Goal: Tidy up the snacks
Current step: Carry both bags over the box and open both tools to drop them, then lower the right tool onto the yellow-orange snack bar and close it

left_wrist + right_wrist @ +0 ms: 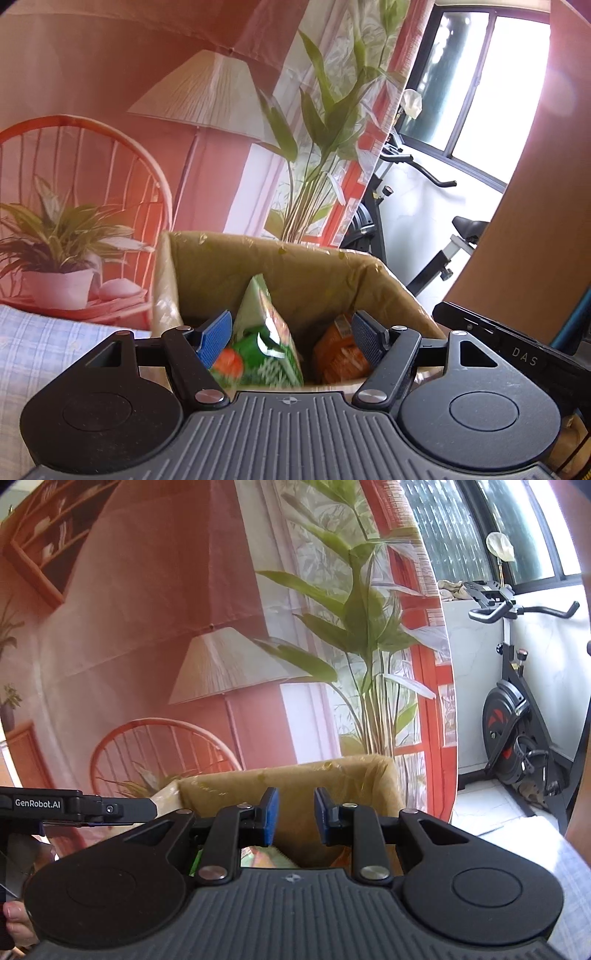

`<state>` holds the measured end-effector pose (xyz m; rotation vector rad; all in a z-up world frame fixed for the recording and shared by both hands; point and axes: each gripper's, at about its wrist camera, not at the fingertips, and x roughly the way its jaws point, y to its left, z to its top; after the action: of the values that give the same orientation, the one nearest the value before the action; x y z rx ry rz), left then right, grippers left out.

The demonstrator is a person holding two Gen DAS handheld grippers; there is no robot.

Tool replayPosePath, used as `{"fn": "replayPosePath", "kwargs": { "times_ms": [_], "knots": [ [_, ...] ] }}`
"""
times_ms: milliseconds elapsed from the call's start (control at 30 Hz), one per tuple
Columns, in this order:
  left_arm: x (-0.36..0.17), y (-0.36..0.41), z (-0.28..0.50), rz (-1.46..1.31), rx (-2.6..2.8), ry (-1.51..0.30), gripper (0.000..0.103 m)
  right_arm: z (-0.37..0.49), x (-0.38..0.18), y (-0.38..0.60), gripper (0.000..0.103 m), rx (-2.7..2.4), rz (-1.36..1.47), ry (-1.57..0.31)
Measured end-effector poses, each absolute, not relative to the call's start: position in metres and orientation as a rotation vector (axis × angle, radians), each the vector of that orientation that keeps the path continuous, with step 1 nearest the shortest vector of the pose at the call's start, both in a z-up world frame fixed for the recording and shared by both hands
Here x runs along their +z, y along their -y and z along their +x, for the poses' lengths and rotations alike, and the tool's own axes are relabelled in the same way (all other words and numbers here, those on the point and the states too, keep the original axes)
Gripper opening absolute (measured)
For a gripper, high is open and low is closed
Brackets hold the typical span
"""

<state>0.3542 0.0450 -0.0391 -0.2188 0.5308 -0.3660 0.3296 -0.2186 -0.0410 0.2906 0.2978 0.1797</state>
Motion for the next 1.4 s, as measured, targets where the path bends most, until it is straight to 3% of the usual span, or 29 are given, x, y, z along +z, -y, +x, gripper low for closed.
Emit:
{"fn": "replayPosePath", "kwargs": {
  "times_ms": [300,667,933,1267,1400],
  "knots": [
    [-0.038,-0.076,0.288,-0.203,-0.382,-0.537,0.074,0.261,-0.053,0.207,0.025,0.202,0.326,-0.296],
    [-0.098,-0.076,0.230,-0.123,-0.379,-0.636,0.074,0.201,-0.124,0.194,0.025,0.165,0.368,-0.418],
    [-0.145,-0.065,0.221,-0.116,-0.349,-0.696,0.074,0.188,-0.171,0.169,0.027,0.175,0.309,-0.525],
    [-0.188,-0.059,0.240,-0.067,-0.291,-0.790,0.078,0.188,-0.188,0.171,0.028,0.165,0.330,-0.570],
    [-0.201,-0.059,0.247,-0.071,-0.276,-0.817,0.079,0.187,-0.193,0.173,0.037,0.153,0.324,-0.575]
  ]
}}
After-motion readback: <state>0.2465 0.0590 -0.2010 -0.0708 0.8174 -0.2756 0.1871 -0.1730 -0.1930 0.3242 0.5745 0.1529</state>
